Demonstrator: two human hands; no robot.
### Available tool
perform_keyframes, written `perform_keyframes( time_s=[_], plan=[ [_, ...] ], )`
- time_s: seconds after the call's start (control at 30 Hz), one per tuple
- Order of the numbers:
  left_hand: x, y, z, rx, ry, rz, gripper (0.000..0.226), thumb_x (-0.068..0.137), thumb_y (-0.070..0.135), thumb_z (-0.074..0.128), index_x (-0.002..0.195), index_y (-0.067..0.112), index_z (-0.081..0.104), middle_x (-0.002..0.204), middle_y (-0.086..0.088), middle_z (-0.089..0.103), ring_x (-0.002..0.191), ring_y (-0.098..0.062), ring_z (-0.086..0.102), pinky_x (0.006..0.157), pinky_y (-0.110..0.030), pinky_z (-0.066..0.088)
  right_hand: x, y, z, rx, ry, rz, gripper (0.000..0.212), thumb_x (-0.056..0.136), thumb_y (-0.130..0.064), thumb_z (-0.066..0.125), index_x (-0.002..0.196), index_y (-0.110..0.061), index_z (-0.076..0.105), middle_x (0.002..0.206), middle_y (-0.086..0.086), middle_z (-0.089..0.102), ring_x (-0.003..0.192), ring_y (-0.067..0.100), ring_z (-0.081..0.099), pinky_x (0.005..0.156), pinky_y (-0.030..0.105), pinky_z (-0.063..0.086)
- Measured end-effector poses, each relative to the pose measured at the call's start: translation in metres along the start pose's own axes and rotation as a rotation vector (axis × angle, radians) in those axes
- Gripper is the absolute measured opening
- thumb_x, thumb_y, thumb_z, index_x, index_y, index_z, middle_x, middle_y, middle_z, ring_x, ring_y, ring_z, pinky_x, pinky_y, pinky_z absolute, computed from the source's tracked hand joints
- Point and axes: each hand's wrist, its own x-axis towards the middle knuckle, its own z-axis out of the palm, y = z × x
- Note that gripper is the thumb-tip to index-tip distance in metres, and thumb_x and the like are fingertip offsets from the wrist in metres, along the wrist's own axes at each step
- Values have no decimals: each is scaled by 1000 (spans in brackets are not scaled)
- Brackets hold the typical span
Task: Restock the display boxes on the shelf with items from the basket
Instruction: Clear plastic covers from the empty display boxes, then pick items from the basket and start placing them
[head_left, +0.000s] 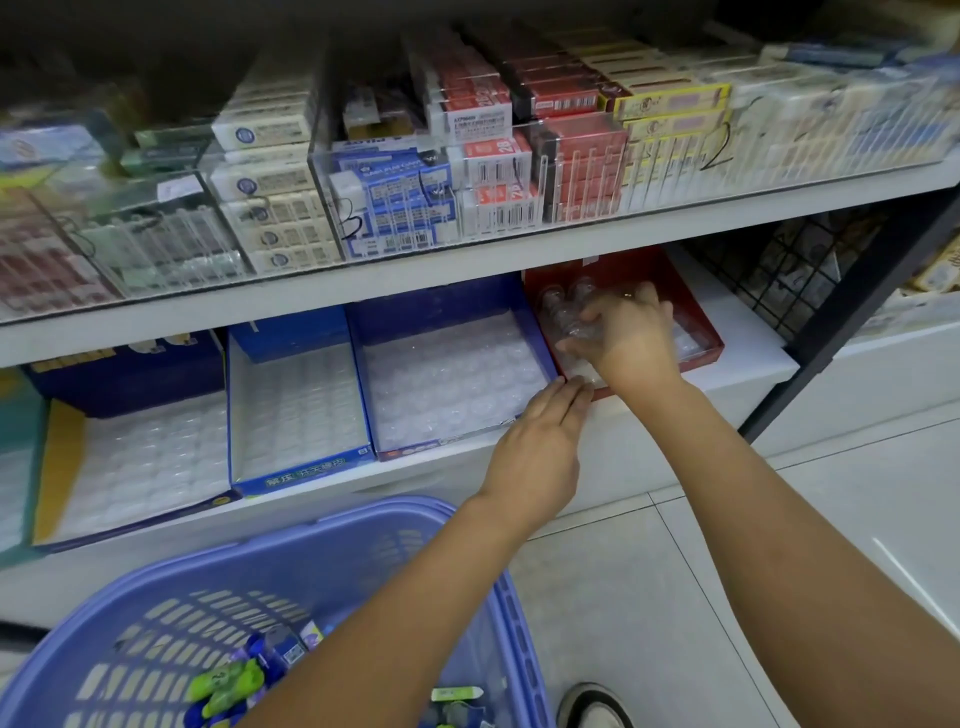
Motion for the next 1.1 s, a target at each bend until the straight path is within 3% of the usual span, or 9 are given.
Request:
perform_keyframes(
  time_s=[0.17,0.27,0.43,0.53,0.63,0.73,0.87,1.0,1.1],
  plan=[
    [-2,2,-17,-115,-54,0,64,91,7,47,149,15,23,156,1,24,144,-14,18,114,-21,16,5,-9,-16,-192,-132,8,38,82,-47,63,107,-19,65,108,12,64,116,32,38,90,38,29],
    [-31,-2,-40,-262,25,-51,38,93,15,50,131,13,53,134,-2,53,121,-17,51,100,-27,41,-8,-31,-37,-123,-196,-80,38,85,-37,63,117,-17,61,115,15,59,114,32,44,92,36,37],
    [-123,-49,-46,-321,-117,-285,11,91,19,55,94,14,64,87,0,66,83,-20,62,69,-25,43,-60,-110,-62,158,-571,-282,21,79,-38,71,84,-19,66,67,-11,55,65,9,52,56,22,35],
    [-185,-86,-24,-257,-450,-466,22,95,17,50,111,11,64,107,-6,68,99,-21,62,79,-25,43,-105,-152,-34,50,-911,-404,21,79,-35,71,85,-15,69,71,1,67,56,8,57,50,19,41],
    [-229,-102,4,-282,-694,-471,30,95,14,48,122,11,60,126,-7,61,115,-22,56,90,-25,41,-155,-171,23,-201,-1168,-476,13,85,-21,64,83,-9,68,81,10,67,79,25,62,71,25,49],
    [-248,-97,23,-332,-787,-410,30,88,14,54,116,9,63,121,-11,62,112,-27,56,85,-29,41,-193,-166,74,-390,-1312,-429,16,91,-10,53,91,2,63,95,15,64,90,29,57,81,35,48],
    [-271,-103,37,-319,-937,-384,44,89,14,54,132,20,53,126,-12,58,111,-33,55,88,-42,48,-233,-151,123,-545,-1475,-272,20,96,-9,45,78,-5,50,83,10,45,69,27,40,73,37,30],
    [-277,-123,39,-298,-962,-400,42,88,12,60,130,16,56,124,-14,59,112,-33,56,93,-44,49,-264,-137,157,-579,-1553,-283,29,93,-10,51,66,-13,41,68,7,34,58,21,31,71,36,31],
    [-279,-130,38,-350,-966,-408,35,88,15,63,123,11,62,127,-11,60,114,-29,56,96,-39,47,-270,-134,167,-607,-1540,-293,11,93,-16,53,88,-9,46,70,5,35,57,18,34,72,34,35]
  ],
)
